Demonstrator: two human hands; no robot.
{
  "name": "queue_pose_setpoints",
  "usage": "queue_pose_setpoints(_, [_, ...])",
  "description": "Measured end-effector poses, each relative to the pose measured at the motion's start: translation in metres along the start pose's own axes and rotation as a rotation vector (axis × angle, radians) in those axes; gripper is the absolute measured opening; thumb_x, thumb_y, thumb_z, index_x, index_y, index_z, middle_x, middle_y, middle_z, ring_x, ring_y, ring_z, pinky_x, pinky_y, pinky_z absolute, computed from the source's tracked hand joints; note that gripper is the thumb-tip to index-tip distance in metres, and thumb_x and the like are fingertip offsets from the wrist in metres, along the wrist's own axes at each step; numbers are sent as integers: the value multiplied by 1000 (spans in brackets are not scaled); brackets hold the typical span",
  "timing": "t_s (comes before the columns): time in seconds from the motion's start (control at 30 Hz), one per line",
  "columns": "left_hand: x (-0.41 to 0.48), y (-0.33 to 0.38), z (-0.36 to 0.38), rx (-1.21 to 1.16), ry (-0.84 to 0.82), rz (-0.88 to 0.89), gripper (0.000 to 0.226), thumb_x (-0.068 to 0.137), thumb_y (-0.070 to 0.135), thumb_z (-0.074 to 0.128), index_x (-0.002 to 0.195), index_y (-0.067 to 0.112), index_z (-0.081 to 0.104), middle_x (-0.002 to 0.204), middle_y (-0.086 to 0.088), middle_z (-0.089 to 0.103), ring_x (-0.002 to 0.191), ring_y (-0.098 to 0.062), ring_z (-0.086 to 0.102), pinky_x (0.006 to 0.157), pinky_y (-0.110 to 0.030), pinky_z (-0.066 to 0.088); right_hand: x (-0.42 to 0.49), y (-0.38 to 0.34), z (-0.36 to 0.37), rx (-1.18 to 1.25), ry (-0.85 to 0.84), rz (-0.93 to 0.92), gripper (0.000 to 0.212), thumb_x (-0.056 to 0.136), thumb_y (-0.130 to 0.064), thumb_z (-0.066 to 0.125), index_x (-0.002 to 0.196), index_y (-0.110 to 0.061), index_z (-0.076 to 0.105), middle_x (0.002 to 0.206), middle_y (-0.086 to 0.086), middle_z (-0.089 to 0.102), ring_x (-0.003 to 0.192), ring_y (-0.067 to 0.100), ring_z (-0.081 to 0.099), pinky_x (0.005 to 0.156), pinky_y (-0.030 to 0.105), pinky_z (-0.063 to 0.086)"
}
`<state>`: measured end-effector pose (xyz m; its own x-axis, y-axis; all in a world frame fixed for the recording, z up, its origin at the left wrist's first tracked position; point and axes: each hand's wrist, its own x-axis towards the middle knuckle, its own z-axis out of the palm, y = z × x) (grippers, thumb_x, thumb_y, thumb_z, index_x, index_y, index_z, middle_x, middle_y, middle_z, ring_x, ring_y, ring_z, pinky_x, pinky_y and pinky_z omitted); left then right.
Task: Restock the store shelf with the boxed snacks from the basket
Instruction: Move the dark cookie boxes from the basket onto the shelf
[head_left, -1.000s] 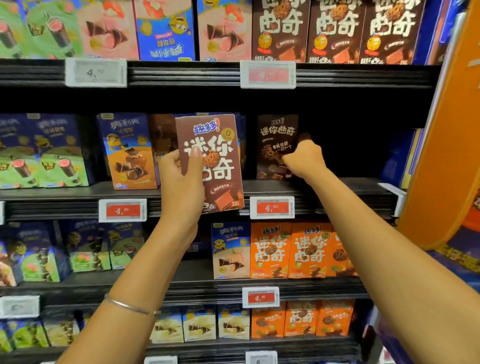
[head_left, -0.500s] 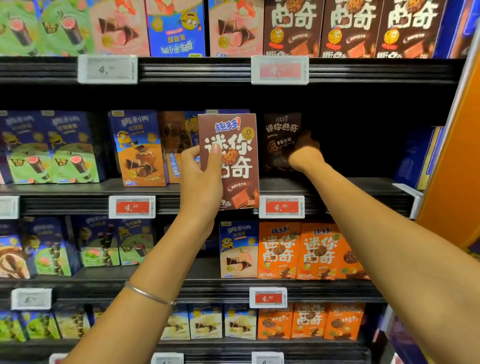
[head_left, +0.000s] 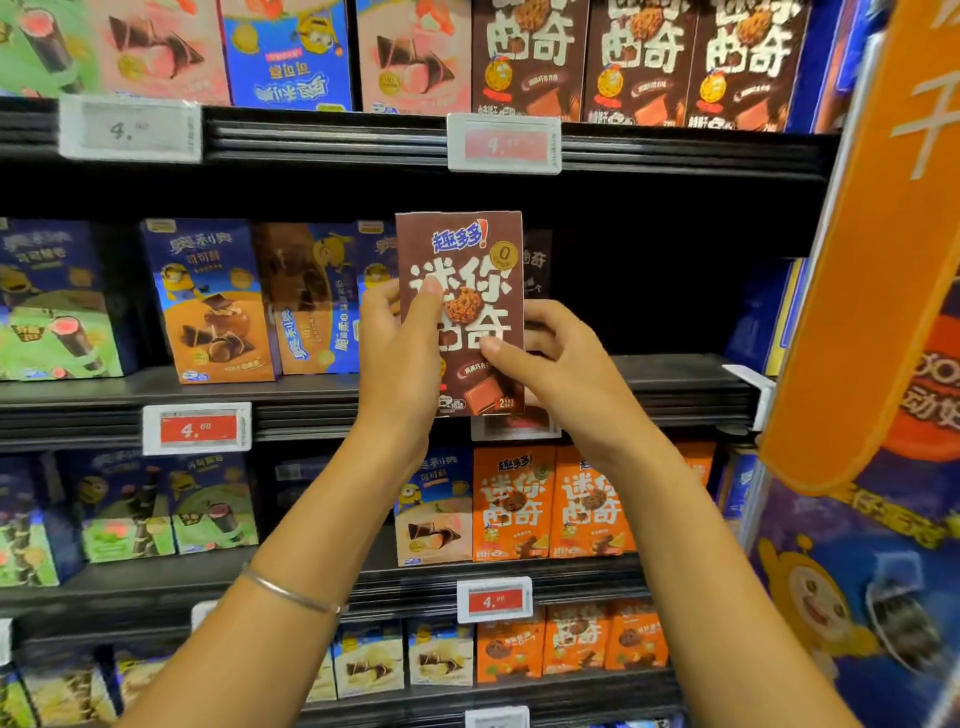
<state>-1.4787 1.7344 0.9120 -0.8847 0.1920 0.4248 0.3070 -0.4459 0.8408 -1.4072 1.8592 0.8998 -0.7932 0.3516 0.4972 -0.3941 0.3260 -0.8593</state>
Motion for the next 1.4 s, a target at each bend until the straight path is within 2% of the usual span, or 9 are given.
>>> queue_pose_setpoints(0.13, [1, -6, 3, 83, -36, 28, 31, 106, 35, 60, 131, 17, 57, 131, -8, 67, 108, -20, 75, 76, -32, 64, -1, -6, -17, -41, 33, -24, 42, 90, -32, 74, 127, -24, 56, 96, -21, 72, 91, 0, 73, 62, 15, 56])
queue_pose_setpoints(0.27, [3, -11, -3, 233, -87, 118, 40, 103, 33, 66, 140, 20, 56, 137, -5, 61, 117, -11, 67, 78, -21, 60, 5, -1, -34, -36, 117, -22, 40, 92, -29, 73, 128, -20, 58, 104, -6, 75, 94, 7, 74, 66, 20, 59])
queue_pose_setpoints(0.43, [9, -15, -20, 497, -38, 294, 47, 98, 27, 72, 142, 25, 53, 138, 2, 57, 115, -2, 60, 99, -23, 52, 33, 14, -54, -141, 340, -11, 40, 94, -28, 70, 131, -21, 55, 106, -8, 71, 88, 2, 73, 64, 15, 57])
queue_pose_setpoints(0.5, [16, -13, -28, 694, -11, 425, 57, 93, 26, 75, 144, 24, 51, 143, -1, 48, 123, -12, 53, 102, -31, 48, 50, 23, -58, -218, 376, 22, 40, 95, -27, 70, 131, -20, 53, 108, -8, 69, 83, 1, 71, 60, 14, 55])
queue_pose_setpoints(0.67, [41, 3, -34, 1258, -17, 626, 88, 81, 35, 81, 157, 22, 39, 162, -14, 30, 152, -37, 25, 117, -53, 36, 88, 47, -58, -362, 339, 145, 41, 93, -29, 71, 127, -16, 53, 118, 4, 67, 96, 15, 67, 81, 36, 59])
queue_pose_setpoints(0.83, [62, 16, -32, 1569, -92, 686, 105, 74, 49, 86, 158, 23, 28, 150, -15, 36, 140, -41, 34, 118, -58, 30, 116, 51, -48, -552, 275, 153, 33, 92, -25, 69, 121, -12, 57, 105, 3, 63, 80, 11, 59, 56, 22, 43])
queue_pose_setpoints(0.93, [68, 14, -31, 1626, -109, 668, 103, 72, 50, 87, 153, 21, 29, 141, -14, 40, 131, -39, 37, 112, -58, 33, 128, 53, -41, -637, 268, 192, 15, 93, -15, 62, 106, -14, 53, 92, 2, 55, 68, 4, 47, 51, 20, 36])
queue_pose_setpoints(1.13, [74, 8, -35, 1669, -75, 745, 103, 69, 49, 91, 149, 20, 32, 138, -16, 44, 127, -41, 41, 103, -56, 38, 136, 57, -31, -706, 276, 243, 13, 95, -12, 56, 84, -12, 50, 75, -2, 47, 65, 9, 46, 54, 22, 36])
queue_pose_setpoints(1.4, [75, 5, -37, 1629, -86, 728, 103, 72, 48, 89, 152, 20, 31, 143, -16, 42, 133, -42, 40, 107, -57, 36, 138, 55, -23, -785, 203, 237, 6, 97, -12, 54, 103, -13, 50, 98, 8, 53, 89, 23, 52, 79, 34, 47])
